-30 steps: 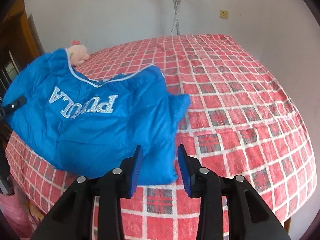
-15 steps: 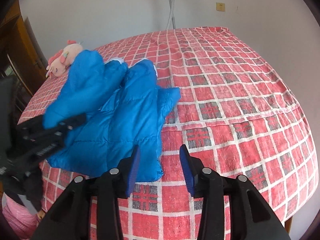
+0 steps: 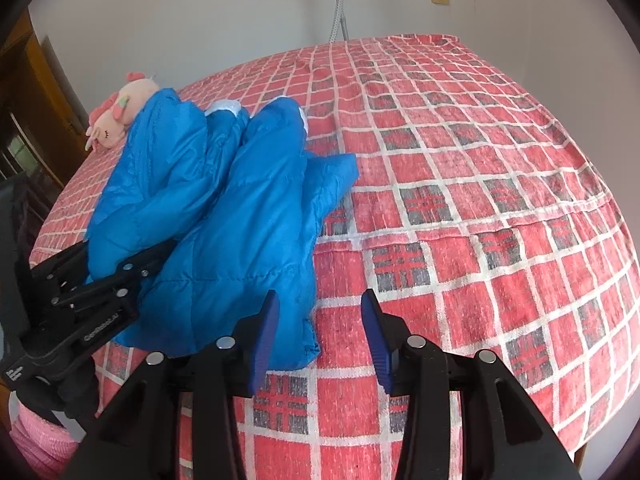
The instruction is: Fold large clothes
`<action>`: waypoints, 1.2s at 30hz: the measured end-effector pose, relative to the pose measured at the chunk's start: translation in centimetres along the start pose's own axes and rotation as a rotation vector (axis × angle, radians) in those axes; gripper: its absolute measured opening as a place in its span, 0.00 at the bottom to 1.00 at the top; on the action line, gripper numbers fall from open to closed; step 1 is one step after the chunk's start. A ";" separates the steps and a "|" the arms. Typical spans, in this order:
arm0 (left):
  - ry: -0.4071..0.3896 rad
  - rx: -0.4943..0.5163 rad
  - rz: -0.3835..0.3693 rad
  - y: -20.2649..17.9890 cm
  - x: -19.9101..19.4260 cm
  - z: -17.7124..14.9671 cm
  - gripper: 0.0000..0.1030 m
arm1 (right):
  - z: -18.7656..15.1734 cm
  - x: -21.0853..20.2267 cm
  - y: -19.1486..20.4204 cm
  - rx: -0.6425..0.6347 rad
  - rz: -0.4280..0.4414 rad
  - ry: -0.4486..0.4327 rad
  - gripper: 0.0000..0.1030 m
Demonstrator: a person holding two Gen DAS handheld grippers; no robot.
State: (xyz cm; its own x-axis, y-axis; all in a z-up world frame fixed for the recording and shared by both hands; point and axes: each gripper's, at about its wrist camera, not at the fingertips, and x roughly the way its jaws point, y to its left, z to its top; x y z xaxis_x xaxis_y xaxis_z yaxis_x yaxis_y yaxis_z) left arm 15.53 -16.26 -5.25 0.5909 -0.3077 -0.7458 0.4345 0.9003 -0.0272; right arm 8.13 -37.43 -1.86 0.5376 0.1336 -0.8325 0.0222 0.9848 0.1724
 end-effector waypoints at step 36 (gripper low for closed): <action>-0.085 -0.234 0.049 12.8 -6.5 -0.3 0.63 | 9.1 5.7 9.0 0.016 0.320 0.215 0.84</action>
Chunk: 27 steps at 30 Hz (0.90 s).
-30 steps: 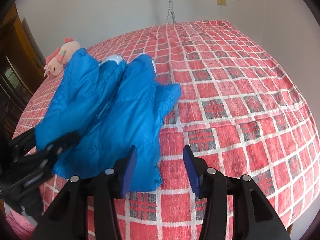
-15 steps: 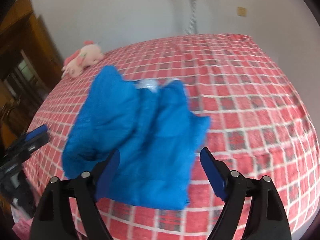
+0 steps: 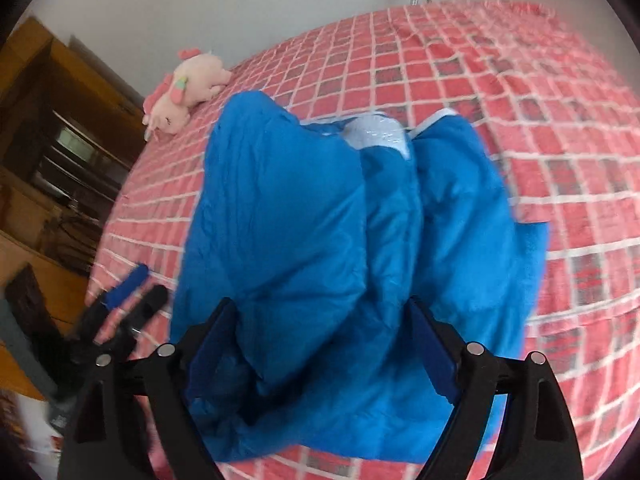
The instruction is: Fold large clothes
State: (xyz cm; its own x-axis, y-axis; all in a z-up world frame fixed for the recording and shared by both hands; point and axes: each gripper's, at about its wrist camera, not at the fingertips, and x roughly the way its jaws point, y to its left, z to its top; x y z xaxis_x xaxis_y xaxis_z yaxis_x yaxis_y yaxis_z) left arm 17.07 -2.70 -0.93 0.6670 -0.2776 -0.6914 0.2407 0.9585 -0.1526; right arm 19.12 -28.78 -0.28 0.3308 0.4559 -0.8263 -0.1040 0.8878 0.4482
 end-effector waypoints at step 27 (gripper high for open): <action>-0.031 0.025 -0.021 -1.3 -0.9 0.2 0.65 | -0.9 -5.1 4.5 -0.220 -0.091 -0.228 0.14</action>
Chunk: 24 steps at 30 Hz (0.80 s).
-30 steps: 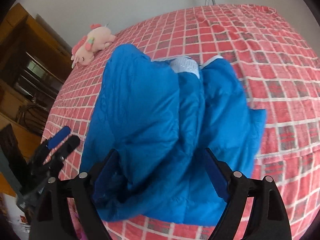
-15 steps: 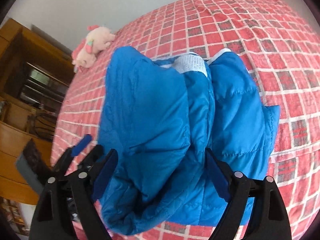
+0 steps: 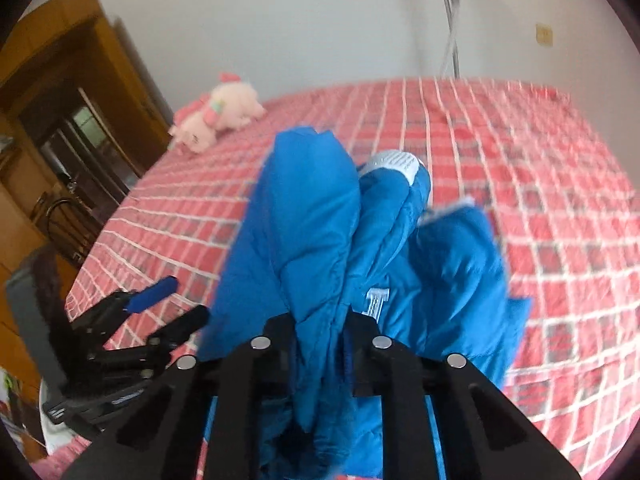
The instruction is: Fold large clothes
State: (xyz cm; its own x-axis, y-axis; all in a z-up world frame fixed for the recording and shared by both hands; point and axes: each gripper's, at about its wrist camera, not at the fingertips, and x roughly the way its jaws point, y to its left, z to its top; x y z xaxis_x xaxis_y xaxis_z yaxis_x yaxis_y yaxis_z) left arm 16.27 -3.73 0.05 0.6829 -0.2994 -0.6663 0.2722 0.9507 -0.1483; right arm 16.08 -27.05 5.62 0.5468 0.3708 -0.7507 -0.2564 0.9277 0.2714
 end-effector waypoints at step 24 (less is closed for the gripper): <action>0.122 0.084 -0.115 -6.3 6.6 -2.2 0.67 | -8.5 1.9 -14.2 0.239 -0.036 0.010 0.20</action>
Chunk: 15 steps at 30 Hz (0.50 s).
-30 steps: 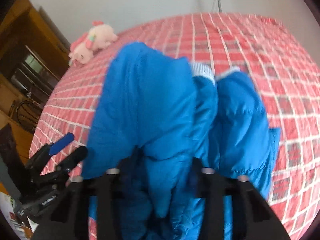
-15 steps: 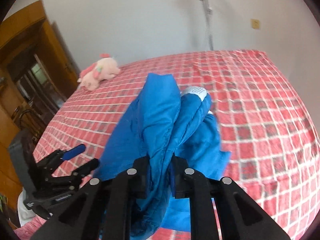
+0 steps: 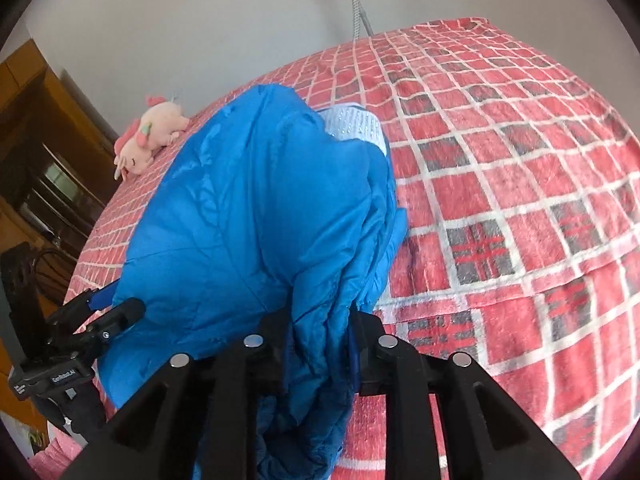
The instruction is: Fold large clothes
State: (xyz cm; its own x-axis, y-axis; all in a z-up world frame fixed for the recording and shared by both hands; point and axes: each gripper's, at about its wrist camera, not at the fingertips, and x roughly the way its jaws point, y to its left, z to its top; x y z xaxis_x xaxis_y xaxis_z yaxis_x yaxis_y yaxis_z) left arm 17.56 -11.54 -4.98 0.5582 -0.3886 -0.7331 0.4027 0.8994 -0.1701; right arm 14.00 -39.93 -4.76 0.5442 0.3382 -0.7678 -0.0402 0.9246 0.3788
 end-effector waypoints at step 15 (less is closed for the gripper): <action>-0.069 0.028 0.077 -2.1 -5.0 -0.8 0.65 | -1.0 -8.0 6.9 -0.217 -0.061 -0.099 0.32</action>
State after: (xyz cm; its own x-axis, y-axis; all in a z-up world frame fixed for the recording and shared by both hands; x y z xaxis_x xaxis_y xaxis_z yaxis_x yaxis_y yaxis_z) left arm 13.32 -11.31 -1.51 0.6366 -0.3327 -0.6957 0.3763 0.9215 -0.0963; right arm 8.51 -36.07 3.52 0.6303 0.2719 -0.7272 -0.1784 0.9623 0.2052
